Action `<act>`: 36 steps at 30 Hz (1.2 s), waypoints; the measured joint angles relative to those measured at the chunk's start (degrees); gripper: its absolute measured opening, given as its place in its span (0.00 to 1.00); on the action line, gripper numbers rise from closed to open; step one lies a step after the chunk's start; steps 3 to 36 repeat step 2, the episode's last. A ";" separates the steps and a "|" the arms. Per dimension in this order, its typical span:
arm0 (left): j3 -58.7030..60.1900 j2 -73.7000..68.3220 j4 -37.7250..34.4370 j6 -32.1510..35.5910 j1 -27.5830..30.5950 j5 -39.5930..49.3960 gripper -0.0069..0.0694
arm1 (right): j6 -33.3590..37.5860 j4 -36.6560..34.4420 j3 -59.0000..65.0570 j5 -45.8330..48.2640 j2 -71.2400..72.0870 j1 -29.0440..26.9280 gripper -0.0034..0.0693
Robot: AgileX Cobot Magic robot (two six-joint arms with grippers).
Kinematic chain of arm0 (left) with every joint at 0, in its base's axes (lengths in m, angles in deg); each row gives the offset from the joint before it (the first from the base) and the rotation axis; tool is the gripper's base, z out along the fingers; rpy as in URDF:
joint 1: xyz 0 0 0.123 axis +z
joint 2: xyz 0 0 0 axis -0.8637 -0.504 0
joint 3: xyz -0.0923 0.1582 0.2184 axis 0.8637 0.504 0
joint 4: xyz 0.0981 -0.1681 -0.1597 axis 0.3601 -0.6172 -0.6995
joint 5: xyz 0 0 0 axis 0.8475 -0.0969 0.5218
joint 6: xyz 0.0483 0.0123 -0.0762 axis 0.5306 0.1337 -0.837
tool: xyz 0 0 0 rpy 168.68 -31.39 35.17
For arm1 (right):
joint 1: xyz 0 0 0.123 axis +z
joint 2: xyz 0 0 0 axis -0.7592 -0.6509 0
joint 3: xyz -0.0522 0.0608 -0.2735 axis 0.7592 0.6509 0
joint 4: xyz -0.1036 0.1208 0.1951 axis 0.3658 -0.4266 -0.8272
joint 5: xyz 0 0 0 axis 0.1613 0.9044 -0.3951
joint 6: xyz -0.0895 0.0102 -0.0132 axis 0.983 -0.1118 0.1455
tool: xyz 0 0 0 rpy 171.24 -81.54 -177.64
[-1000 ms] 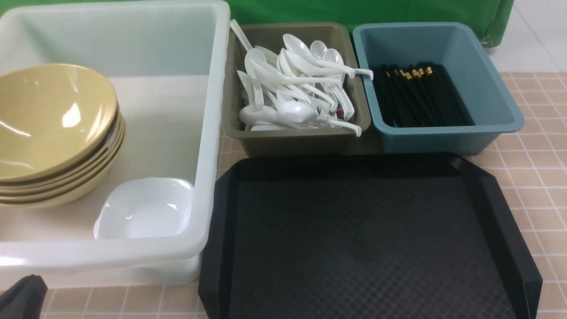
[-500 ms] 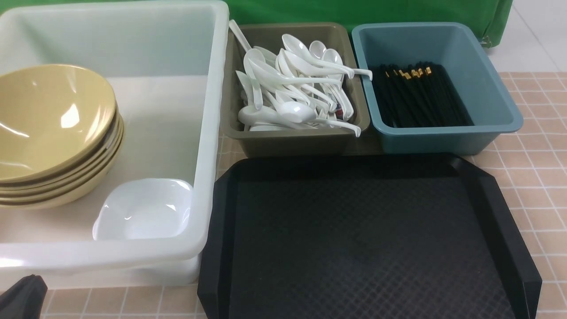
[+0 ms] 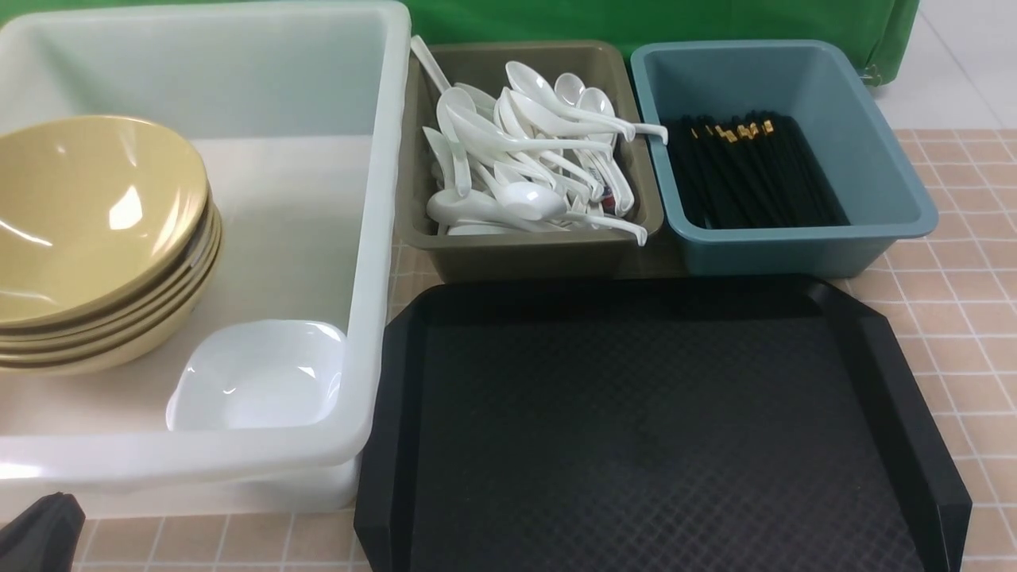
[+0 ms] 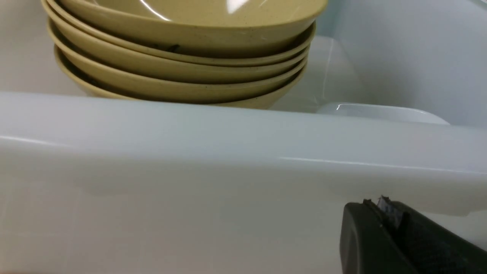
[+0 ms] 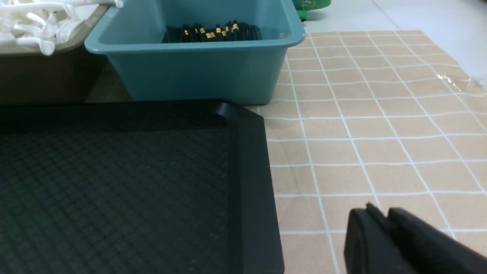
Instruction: On brown table put chopsticks spoon bowls plates into blue grey white boxes.
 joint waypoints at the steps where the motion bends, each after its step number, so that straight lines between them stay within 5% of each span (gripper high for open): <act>1: 0.00 0.00 0.00 0.00 0.00 0.00 0.09 | 0.00 0.00 0.00 0.00 0.00 0.00 0.20; 36: 0.00 0.00 0.00 0.00 0.00 0.00 0.09 | 0.00 0.00 0.00 0.00 0.00 0.00 0.20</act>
